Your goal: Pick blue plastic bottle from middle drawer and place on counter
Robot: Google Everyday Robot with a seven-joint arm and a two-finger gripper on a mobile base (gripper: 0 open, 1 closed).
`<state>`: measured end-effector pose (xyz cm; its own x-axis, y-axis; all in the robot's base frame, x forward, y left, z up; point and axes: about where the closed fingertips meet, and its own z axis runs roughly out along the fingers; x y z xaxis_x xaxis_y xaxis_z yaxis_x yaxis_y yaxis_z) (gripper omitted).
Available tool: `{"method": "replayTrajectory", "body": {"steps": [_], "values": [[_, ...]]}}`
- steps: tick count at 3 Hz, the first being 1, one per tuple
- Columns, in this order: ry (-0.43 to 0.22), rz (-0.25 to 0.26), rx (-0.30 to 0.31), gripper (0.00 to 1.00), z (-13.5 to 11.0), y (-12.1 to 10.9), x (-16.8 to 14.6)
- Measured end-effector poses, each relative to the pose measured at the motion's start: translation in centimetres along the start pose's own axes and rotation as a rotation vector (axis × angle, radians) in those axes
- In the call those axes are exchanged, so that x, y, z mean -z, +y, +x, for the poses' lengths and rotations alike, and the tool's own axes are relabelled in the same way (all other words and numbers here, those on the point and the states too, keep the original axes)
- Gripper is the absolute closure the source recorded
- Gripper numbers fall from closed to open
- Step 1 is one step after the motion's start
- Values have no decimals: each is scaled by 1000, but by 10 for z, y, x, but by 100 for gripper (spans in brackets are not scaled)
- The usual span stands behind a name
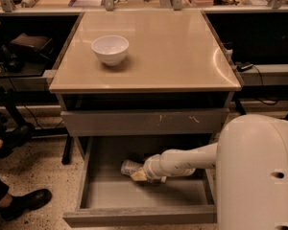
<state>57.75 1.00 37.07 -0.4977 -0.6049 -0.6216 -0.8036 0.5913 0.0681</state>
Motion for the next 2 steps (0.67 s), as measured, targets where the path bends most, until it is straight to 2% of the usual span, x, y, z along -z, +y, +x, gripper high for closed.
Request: {"method": "replayTrajectory", "body": {"steps": [2], "values": [[0,0,0,89,0,0,0]]}}
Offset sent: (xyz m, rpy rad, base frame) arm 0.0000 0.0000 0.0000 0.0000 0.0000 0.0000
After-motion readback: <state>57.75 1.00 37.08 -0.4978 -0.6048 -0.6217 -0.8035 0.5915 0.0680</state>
